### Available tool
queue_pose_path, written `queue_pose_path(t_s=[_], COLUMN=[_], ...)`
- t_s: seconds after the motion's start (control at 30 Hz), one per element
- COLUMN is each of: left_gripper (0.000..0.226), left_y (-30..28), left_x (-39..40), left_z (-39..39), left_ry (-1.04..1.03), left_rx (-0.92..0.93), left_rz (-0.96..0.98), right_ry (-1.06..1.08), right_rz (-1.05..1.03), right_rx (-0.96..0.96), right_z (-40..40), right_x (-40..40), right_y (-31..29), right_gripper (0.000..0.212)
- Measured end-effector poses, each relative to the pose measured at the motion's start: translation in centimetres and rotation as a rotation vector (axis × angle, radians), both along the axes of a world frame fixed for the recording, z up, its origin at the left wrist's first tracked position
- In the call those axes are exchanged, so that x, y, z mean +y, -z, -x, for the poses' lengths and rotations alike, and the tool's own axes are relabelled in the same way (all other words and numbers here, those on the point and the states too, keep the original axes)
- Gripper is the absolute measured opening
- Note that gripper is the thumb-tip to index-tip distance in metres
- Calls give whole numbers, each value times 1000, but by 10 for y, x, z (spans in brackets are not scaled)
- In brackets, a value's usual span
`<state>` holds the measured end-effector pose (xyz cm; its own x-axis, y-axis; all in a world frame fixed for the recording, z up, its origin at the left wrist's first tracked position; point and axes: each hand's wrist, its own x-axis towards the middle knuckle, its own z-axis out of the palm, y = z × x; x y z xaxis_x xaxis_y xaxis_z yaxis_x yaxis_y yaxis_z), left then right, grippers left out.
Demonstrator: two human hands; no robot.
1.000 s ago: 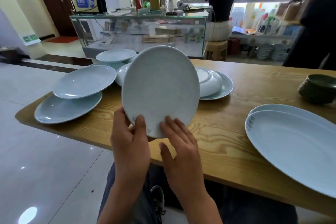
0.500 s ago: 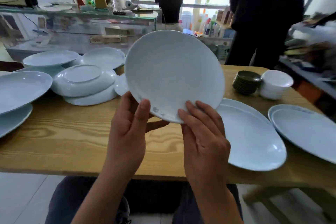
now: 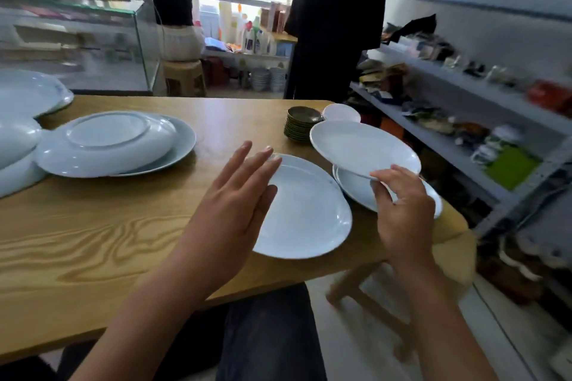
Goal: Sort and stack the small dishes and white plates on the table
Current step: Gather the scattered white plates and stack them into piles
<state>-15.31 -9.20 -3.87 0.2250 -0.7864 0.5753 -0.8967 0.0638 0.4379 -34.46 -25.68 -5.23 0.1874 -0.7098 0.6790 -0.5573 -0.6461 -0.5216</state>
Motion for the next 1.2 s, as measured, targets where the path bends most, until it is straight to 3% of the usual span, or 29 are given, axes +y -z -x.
queue_pose_path(t_s=[0.27,0.57,0.77,0.97,1.2], left_gripper=[46,39,42,39,36], left_y=[-10,-15,-16,-9,6], left_x=[-18,-28,-17,2,31], left_z=[6,8,-15,-48,-93], left_ry=[17,51,28,-81,-232], left_rx=[-108,-139,68,144,95], left_rz=[-71,-76,-87,-55,-30], right_ry=[109,95,104,132,-215], right_rz=[-113,-424,-512,-394,-128], right_rx=[186,283,358,374,387], right_z=[25,30,30,-4,-80], right_x=[-47,-56,-49,-17,46], right_y=[5,-2,-8,-21,-40], right_gripper=[18,22,29,29,27])
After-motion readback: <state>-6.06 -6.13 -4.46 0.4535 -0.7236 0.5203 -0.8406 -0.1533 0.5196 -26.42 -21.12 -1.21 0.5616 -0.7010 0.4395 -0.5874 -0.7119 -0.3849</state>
